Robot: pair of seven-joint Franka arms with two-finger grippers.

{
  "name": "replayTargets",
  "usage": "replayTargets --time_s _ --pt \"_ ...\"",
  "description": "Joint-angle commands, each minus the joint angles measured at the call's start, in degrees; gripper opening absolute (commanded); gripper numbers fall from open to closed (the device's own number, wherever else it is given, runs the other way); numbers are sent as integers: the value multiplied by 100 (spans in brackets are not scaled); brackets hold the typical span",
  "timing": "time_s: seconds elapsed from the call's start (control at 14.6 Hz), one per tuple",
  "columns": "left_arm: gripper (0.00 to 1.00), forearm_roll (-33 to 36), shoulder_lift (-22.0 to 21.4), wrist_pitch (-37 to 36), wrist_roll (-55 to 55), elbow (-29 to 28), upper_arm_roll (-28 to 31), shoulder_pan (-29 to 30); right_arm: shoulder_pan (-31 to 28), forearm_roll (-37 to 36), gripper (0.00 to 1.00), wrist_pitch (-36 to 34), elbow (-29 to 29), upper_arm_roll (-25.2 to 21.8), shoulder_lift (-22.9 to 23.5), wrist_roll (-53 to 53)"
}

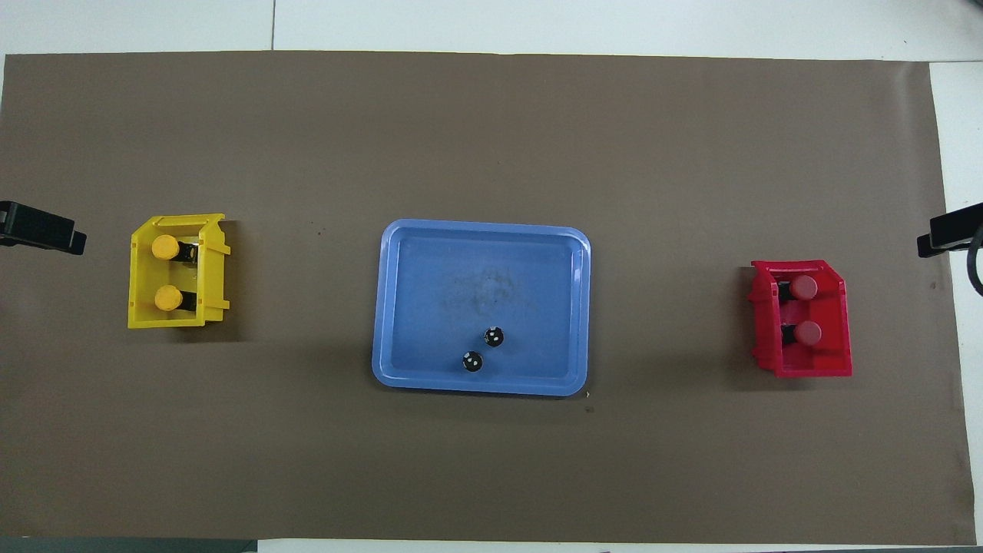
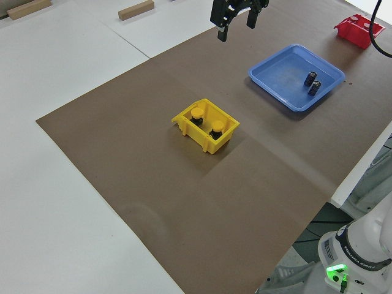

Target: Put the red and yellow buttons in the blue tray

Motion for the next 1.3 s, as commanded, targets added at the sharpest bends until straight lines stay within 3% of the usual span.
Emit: replayTargets --time_s 0.0,0.96,1.23 --pt "100 -83 -176 -19 90 -178 -15 62 -64 -17 100 24 -33 63 -36 69" --pt "100 -83 -176 -19 90 -178 -15 62 -20 1 100 128 -244 63 -115 8" --pt "100 -83 -176 -19 90 -178 -15 62 147 27 93 1707 -1664 72 -580 -10"
